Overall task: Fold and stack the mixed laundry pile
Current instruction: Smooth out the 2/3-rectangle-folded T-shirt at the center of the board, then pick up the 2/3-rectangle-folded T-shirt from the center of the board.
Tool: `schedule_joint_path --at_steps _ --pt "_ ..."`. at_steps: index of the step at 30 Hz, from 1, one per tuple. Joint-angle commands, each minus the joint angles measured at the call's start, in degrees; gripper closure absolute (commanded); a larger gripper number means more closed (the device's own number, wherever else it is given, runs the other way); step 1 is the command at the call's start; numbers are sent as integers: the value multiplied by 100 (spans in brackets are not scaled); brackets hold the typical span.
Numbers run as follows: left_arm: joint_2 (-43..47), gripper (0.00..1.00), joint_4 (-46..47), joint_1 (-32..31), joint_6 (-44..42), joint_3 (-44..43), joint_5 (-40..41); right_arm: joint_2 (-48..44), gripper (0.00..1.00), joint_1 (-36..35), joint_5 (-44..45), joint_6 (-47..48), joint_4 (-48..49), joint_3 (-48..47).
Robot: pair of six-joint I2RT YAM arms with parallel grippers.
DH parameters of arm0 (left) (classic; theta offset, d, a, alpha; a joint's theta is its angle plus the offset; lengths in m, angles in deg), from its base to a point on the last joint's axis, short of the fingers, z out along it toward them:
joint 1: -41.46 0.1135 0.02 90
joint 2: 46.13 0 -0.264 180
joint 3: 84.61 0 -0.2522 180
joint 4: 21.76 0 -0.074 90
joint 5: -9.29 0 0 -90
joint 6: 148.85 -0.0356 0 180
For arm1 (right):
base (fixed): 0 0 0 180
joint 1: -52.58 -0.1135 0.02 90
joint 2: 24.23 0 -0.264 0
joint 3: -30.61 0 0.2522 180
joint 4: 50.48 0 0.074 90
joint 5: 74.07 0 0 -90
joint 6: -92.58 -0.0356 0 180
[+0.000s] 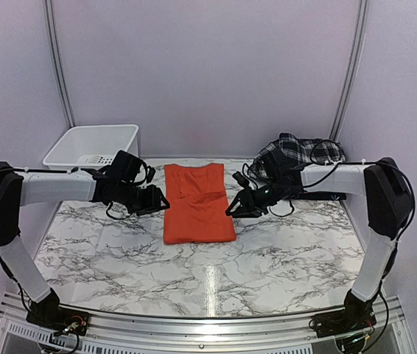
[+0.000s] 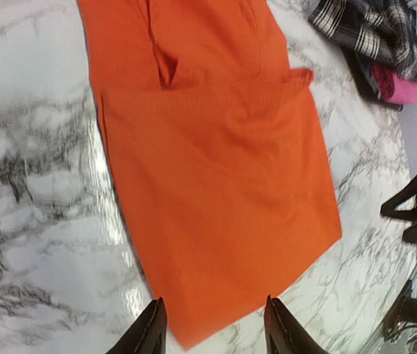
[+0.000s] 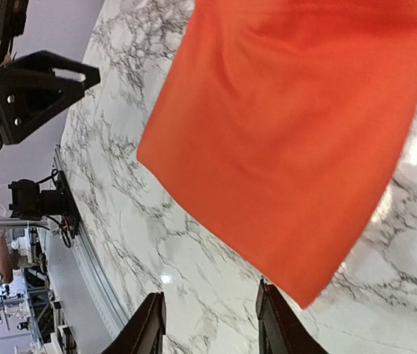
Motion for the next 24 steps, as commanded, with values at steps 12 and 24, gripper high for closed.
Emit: schedule_joint_path --at_steps 12,24 --pt "-114 52 1772 -530 1385 1855 -512 348 60 241 318 52 315 1058" --pt "-439 66 1937 -574 1357 1910 -547 684 66 -7 214 -22 585 935"
